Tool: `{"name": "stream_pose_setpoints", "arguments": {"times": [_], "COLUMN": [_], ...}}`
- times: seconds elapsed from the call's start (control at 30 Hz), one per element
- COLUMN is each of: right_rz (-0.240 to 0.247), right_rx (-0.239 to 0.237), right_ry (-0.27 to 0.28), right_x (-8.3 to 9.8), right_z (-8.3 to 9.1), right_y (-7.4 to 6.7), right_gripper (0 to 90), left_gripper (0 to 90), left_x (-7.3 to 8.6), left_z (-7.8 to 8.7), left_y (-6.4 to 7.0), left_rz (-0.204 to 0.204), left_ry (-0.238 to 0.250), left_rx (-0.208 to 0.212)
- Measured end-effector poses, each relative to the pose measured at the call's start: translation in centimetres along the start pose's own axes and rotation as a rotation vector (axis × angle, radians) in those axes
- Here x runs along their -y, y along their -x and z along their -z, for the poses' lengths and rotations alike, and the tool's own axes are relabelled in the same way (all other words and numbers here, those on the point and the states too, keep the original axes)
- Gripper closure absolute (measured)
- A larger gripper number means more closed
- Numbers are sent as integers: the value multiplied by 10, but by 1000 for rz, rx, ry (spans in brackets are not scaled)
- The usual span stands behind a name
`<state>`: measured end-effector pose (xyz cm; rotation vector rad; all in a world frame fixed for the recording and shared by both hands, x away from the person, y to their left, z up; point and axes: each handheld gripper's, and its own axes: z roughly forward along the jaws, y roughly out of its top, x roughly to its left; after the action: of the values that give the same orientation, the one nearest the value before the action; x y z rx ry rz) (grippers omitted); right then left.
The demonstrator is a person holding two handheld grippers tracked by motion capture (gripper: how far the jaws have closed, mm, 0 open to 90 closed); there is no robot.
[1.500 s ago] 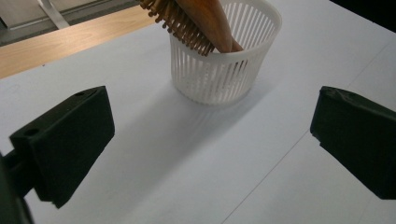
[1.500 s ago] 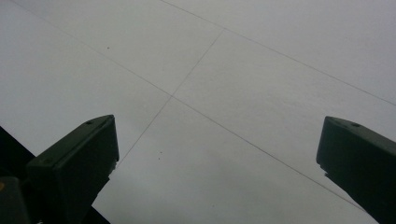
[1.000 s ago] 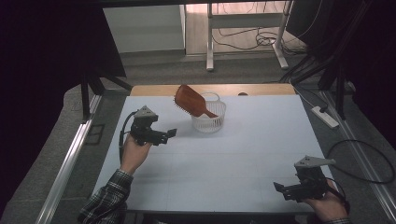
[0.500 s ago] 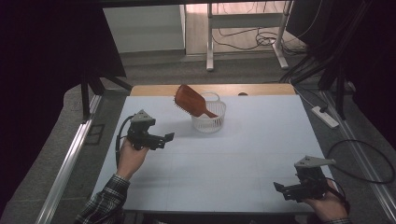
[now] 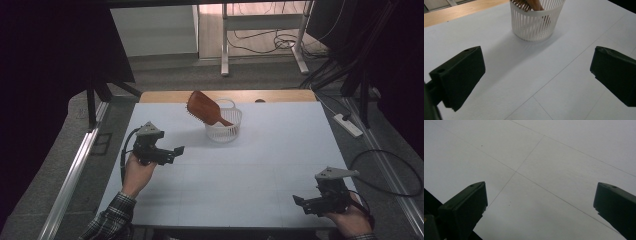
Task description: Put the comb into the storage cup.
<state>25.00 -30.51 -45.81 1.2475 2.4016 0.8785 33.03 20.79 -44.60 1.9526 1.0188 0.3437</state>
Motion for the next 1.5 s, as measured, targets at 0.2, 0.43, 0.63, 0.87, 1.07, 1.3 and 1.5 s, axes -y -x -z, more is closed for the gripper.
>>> {"name": "stream_pose_setpoints", "arguments": {"times": [0.2,0.43,0.63,0.87,1.07,1.3,1.5], "right_rz": [-3,-4,-3,-3,0,0,1], "right_rx": [2,3,2,2,3,5,5], "right_ry": [1,3,5,5,5,6,6], "right_x": [0,0,0,0,0,0,0], "right_z": [0,1,1,1,1,0,0], "right_y": [0,0,0,0,0,0,0], "right_gripper": [0,0,0,0,0,0,0], "left_gripper": [0,0,0,0,0,0,0], "left_x": [4,9,15,19,24,29,34], "left_z": [5,13,18,24,30,36,42], "left_y": [2,5,5,6,7,7,7], "left_rz": [1,9,17,22,24,34,41], "left_ry": [4,11,12,17,22,27,33], "left_rx": [2,3,1,-1,-8,-12,-17]}}
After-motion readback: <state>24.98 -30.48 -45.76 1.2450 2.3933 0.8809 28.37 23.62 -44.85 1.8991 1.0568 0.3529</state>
